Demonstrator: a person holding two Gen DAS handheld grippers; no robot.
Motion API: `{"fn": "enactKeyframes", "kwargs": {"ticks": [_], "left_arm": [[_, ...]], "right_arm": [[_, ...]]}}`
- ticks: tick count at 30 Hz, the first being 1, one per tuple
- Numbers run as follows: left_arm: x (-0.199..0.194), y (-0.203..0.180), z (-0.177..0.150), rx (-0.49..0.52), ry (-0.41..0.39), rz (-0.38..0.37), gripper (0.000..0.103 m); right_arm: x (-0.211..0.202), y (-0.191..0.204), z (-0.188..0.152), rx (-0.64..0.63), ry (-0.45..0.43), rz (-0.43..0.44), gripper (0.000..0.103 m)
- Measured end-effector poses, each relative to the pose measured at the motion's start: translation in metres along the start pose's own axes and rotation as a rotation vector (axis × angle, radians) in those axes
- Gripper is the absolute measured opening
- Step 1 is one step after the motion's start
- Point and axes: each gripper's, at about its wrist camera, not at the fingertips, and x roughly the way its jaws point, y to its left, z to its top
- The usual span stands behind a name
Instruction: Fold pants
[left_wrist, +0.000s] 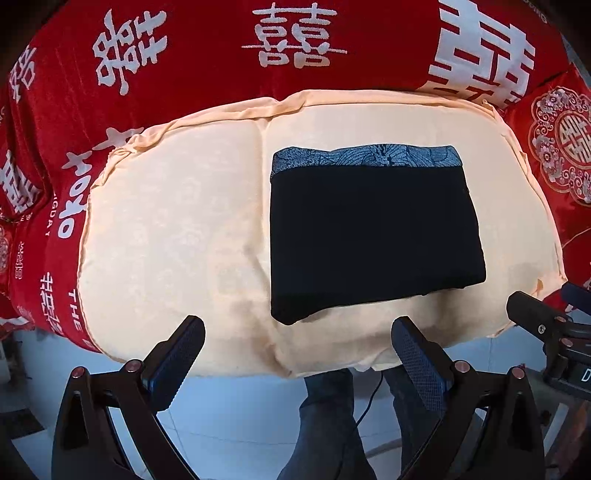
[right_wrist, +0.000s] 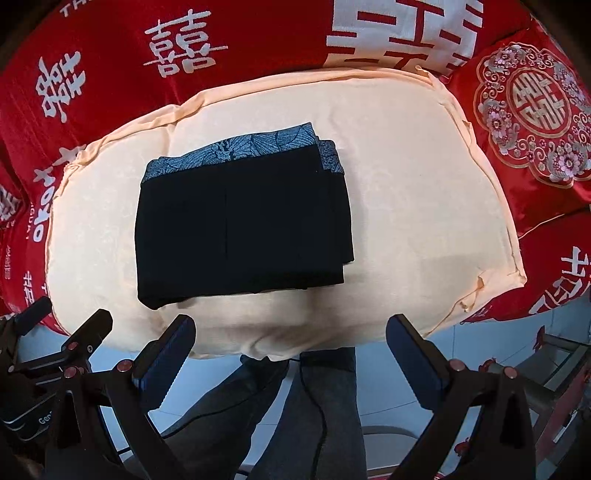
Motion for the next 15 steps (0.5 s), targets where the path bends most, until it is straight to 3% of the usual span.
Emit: {"fn": "enactKeyframes", "kwargs": {"ticks": [15], "left_arm": [[-0.0003,-0.0030,-0.0019,0.003,0.000,0.000,0.101]], "right_arm": [[-0.0001,0.0017,-0.0021,-0.008,-0.002,0.001,0.103]]}}
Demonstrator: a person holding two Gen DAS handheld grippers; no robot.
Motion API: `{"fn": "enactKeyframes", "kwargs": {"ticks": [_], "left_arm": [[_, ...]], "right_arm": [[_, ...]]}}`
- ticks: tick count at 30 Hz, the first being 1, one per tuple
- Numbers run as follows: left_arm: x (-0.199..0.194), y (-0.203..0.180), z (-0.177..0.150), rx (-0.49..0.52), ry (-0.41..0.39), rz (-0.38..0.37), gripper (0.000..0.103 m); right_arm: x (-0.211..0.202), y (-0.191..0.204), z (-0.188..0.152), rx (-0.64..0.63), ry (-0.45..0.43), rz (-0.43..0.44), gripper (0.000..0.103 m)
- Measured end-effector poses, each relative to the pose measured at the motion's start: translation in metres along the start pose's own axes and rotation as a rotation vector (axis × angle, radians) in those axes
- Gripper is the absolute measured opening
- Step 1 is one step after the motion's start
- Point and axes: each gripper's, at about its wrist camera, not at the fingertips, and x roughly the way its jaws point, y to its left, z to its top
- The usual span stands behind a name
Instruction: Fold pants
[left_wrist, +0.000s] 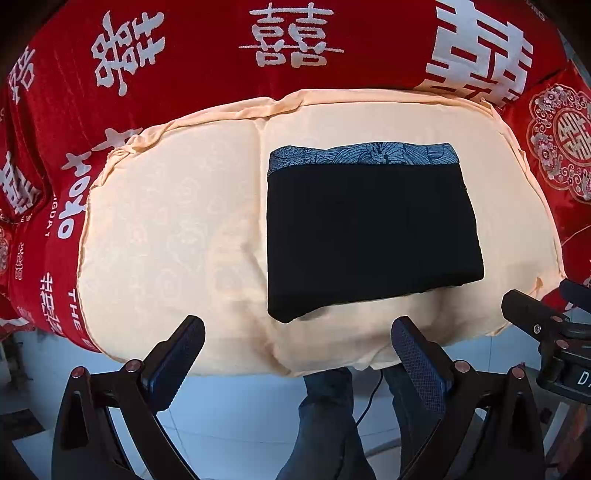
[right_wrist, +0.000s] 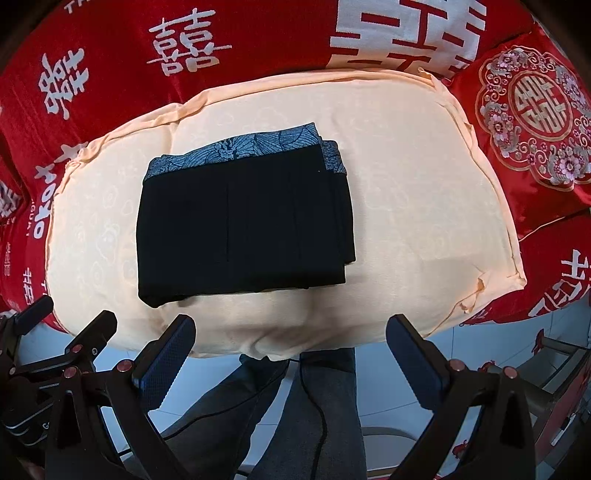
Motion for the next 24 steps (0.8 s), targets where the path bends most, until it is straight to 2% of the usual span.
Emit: {"fn": "enactKeyframes", "kwargs": {"ticks": [24], "left_arm": [[-0.0032,-0.0034,-0.0006,0.026,-0.031,0.018,0.101]], "right_arm": [[0.0028,0.0043,0.0014,-0.020,0.005,-0.006,0.103]]}}
